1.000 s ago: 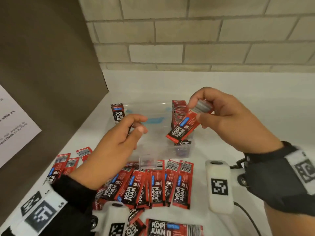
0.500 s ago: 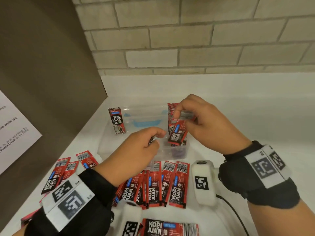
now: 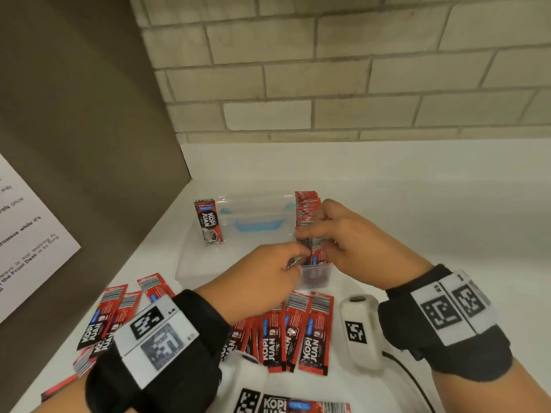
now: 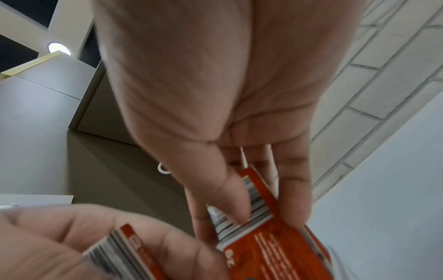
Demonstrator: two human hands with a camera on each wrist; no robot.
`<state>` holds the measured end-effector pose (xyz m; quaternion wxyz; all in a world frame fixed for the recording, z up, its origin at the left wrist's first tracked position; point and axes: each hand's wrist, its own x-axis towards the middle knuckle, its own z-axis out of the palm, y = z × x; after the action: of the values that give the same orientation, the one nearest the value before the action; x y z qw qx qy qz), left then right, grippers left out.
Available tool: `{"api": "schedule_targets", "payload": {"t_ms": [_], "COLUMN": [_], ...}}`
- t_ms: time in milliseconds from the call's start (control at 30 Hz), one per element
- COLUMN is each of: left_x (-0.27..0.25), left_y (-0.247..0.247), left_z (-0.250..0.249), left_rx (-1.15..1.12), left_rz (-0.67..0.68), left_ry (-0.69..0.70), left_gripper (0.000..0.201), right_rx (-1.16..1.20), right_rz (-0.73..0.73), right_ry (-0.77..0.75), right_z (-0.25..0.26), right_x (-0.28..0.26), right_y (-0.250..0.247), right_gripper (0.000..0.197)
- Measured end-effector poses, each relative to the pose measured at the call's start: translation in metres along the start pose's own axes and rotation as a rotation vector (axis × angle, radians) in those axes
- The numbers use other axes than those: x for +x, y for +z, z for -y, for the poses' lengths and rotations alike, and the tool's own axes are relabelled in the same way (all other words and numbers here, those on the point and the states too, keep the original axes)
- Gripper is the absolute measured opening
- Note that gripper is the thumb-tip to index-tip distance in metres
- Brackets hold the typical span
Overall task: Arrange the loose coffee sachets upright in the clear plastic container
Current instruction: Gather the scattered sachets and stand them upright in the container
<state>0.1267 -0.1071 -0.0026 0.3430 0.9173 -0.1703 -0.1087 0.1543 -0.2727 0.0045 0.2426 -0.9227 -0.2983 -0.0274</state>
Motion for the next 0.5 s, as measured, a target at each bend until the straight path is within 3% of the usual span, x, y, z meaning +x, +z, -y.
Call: {"api": "schedule_targets", "payload": {"t_ms": [133,333,400,500], "left_x": [0.003,0.004,0.004,0.003], "left_y": [-0.001,-0.009,-0.010,-0.011], "left_z": [-0.001,0.002,0.000,-0.006], "left_rx": [0.130,0.209,0.128,-0.323], "left_rz": [0.013,-0.021,-0.024,-0.051], "left_ry": [0.006,-0.103,-0.147,-0.305], "left_gripper": [0.036,0.037,0.042,0.051], "right_rx": [-0.059,-0.127,-0.118,0.144], "right_rz": [-0.032,0.029,0.032,-0.030], "right_ry": [-0.008,0.012,0.037,0.201], "right_z": [-0.003,-0.009,-0.012,-0.018], "right_x": [0.001,0.000,-0.002,-0.006], "right_y": [0.000,-0.004,-0.006,-0.011], "right_gripper": [0.048,0.046,0.053,0.074]}}
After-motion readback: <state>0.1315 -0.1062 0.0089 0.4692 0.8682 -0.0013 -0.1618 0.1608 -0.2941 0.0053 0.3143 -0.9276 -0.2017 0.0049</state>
